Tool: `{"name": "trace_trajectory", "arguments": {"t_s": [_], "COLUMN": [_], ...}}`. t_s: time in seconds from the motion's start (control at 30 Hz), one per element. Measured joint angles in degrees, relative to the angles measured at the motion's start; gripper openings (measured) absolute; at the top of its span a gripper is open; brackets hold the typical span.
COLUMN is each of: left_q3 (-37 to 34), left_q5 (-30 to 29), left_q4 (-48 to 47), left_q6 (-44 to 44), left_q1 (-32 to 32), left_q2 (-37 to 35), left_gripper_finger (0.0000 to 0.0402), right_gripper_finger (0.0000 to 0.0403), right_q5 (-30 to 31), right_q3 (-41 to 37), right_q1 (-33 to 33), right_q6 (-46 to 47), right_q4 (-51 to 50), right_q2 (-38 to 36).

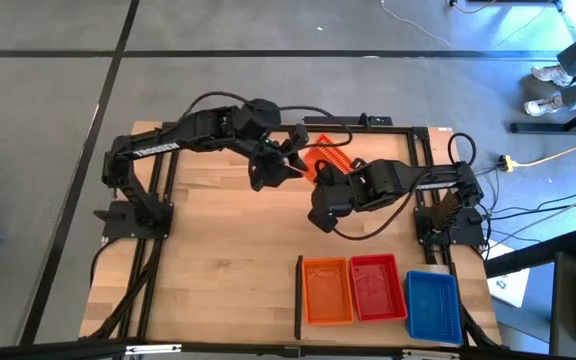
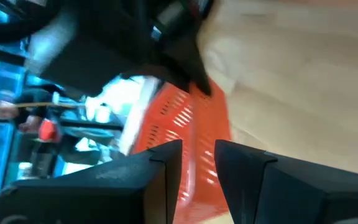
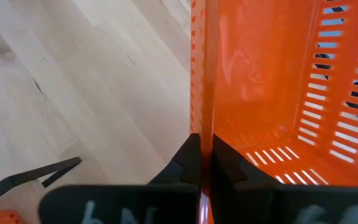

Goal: Stack baskets on shelf by color
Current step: Stack the orange basket on top of the orange baskets on the shelf

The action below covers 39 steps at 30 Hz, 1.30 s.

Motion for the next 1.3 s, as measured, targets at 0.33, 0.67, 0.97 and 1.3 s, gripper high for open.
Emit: {"name": "trace_trajectory", "arguments": {"t_s": [0.33,0.67,0.97,1.3], "left_q3": [-0.02,0.01,0.03,0.03], "left_q5": [-10.34,-10.75,-14.16,-14.63], "left_q4": [0.80,0.57,0.10,-0.05], "left_q6": [0.19,0.18,4.94,5.62], "left_q1": [-0.22,-0.23,-1.29,-1.77], "left_q2": [2.87,3.05,3.43,3.43], "left_gripper_finger": [0.0089,0.0089,0.0008,0.0002], "right_gripper_finger": [0.0004,0.0004,0.0005,0.0039], "right_q5": [0.34,0.14,0.12,-0.42], "right_q3": [0.00,0.00,0.00,0.00], "right_q1": [-0.07,-0.04,-0.02,0.00], "right_q6": [0.14,-0.14,-0.23,0.97], "right_q4": [0.22,0.32,0.17,0.44], "right_q2": [-0.02,-0.02,-0.02,-0.02]}}
